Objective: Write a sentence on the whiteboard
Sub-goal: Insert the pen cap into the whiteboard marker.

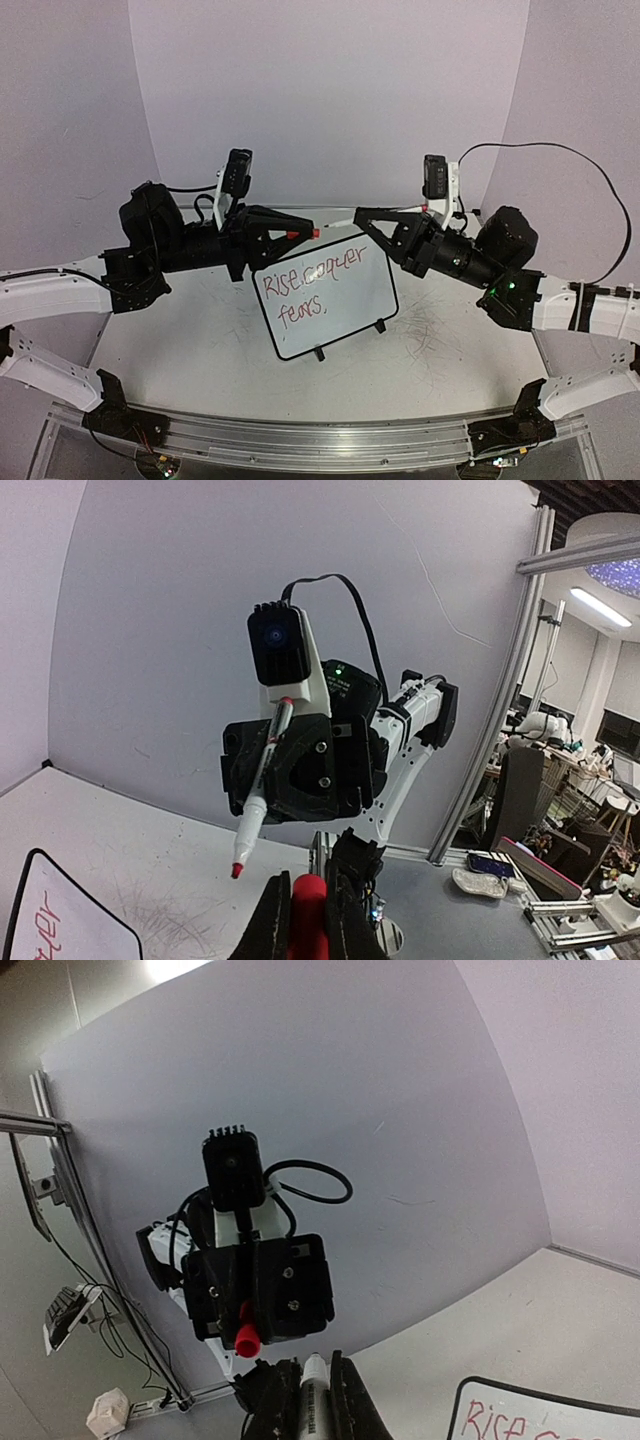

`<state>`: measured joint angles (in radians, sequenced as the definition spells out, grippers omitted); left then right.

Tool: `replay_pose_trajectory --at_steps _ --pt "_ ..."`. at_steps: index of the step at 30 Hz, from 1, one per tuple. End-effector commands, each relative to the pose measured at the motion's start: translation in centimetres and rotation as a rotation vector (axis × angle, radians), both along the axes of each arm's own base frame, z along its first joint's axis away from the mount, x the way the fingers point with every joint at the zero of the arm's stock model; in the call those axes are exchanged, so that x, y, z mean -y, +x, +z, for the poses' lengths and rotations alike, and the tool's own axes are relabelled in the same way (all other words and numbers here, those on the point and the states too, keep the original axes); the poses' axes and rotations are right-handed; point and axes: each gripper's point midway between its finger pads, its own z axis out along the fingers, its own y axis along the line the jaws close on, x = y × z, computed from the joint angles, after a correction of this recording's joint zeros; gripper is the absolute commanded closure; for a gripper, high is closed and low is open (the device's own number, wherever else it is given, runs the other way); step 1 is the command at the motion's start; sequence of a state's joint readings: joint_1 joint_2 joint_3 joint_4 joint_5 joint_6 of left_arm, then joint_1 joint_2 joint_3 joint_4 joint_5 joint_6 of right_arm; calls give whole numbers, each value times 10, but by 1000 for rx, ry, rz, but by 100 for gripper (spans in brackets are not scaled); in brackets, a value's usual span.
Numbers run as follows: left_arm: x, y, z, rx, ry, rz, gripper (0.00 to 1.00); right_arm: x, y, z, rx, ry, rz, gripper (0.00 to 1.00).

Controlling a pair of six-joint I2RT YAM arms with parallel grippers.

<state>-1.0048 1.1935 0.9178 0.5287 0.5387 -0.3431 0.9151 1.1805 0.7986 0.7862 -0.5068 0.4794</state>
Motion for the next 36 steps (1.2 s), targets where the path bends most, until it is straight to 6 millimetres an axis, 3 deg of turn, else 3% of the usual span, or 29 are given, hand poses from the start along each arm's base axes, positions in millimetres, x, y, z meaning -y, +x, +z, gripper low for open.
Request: replay_pose_trajectory --at_steps 1,7,30,36 --pt "-21 -4 30 59 -131 69 100 14 -22 42 70 152 75 100" --pt "-25 -7 34 54 -158 61 100 8 -33 46 67 170 152 100" --pt "-20 -9 31 58 -153 42 100 -7 -27 41 36 194 167 100" --pt "-20 -8 28 54 -149 49 100 -3 -28 44 41 217 159 100"
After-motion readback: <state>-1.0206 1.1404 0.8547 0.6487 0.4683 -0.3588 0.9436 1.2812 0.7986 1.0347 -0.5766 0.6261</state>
